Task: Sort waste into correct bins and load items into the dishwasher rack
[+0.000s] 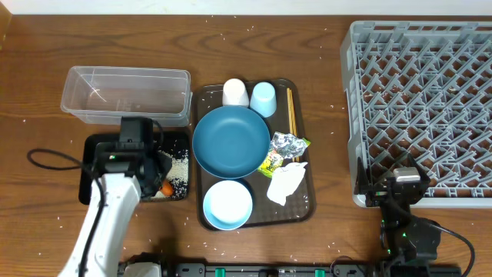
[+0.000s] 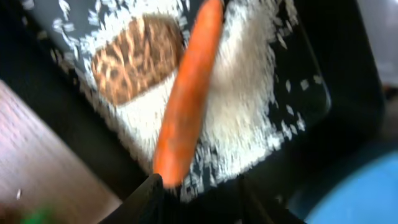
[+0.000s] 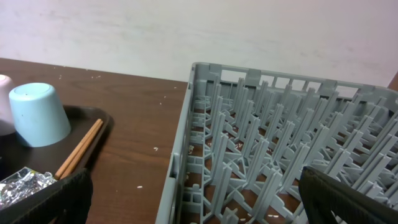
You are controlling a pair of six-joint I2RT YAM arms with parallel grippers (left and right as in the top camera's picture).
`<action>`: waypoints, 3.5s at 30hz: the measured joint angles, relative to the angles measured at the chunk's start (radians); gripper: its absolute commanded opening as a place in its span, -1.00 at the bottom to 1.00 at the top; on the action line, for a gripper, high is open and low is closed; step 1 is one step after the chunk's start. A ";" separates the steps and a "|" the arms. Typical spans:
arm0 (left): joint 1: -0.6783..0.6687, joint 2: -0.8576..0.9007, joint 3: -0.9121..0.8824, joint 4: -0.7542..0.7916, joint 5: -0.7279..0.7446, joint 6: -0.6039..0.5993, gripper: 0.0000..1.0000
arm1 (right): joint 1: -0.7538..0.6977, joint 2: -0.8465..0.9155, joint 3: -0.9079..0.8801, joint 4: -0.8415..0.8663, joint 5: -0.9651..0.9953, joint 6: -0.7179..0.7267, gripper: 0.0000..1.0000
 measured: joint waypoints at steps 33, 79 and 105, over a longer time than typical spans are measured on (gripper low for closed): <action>0.000 -0.641 0.000 -0.247 -0.148 0.178 0.96 | 0.000 0.000 0.000 0.000 0.000 0.000 0.98; 0.000 -0.640 0.000 -0.152 -0.369 0.174 0.96 | 0.000 0.000 0.000 0.000 0.000 0.000 0.98; 0.000 -0.640 0.000 -0.152 -0.370 0.174 0.96 | 0.000 0.000 0.000 0.089 -0.115 0.052 0.99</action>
